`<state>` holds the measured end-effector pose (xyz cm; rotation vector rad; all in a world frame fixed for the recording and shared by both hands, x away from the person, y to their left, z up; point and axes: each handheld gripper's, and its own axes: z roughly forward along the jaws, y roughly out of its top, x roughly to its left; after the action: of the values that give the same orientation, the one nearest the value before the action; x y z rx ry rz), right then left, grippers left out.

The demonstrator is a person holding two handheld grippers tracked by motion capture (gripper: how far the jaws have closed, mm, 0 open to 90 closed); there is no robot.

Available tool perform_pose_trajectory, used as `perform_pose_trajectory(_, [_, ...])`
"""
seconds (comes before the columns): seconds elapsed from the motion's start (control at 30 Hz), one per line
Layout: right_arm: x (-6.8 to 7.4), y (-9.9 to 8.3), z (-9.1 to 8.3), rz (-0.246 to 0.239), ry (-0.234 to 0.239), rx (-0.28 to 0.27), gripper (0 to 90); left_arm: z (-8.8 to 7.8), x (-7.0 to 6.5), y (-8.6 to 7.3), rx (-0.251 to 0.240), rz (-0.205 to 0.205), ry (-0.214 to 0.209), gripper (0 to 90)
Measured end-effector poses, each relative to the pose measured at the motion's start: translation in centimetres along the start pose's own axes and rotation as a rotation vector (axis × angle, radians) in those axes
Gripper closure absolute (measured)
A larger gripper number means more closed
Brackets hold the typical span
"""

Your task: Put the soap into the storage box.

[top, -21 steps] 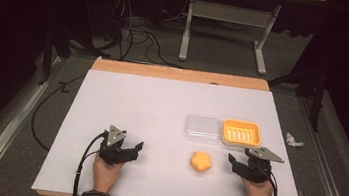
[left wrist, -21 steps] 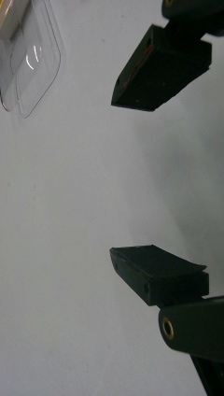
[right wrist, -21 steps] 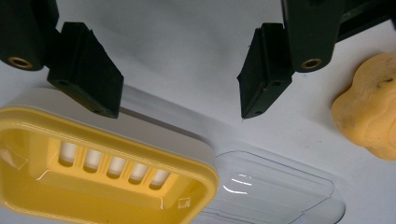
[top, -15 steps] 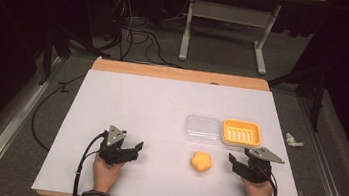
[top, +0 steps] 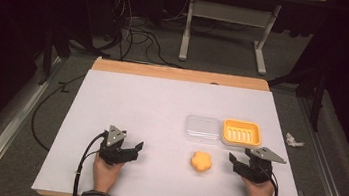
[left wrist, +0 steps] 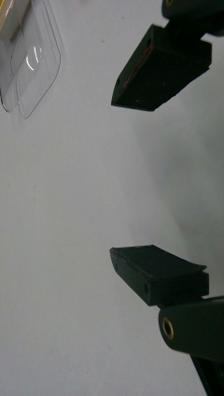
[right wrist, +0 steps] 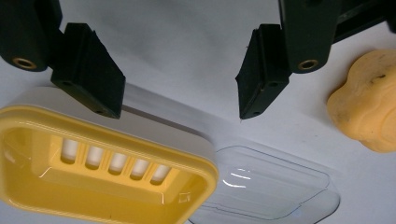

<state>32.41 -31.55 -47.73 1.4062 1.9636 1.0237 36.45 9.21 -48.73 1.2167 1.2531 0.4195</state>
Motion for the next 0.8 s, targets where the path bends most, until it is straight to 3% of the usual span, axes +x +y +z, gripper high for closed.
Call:
perform_pose_trajectory(0.33, [0.11, 0.14, -0.42, 0.033, 0.037, -0.004, 29.6, 0.03, 0.0, 0.0, 0.0, 0.0, 0.002, 23.3])
perform_pose_trajectory(0.8, [0.85, 0.6, -0.87, 0.04, 0.073, -0.04, 22.8, 0.07, 0.0, 0.0, 0.001, -0.003, 0.004, 23.4])
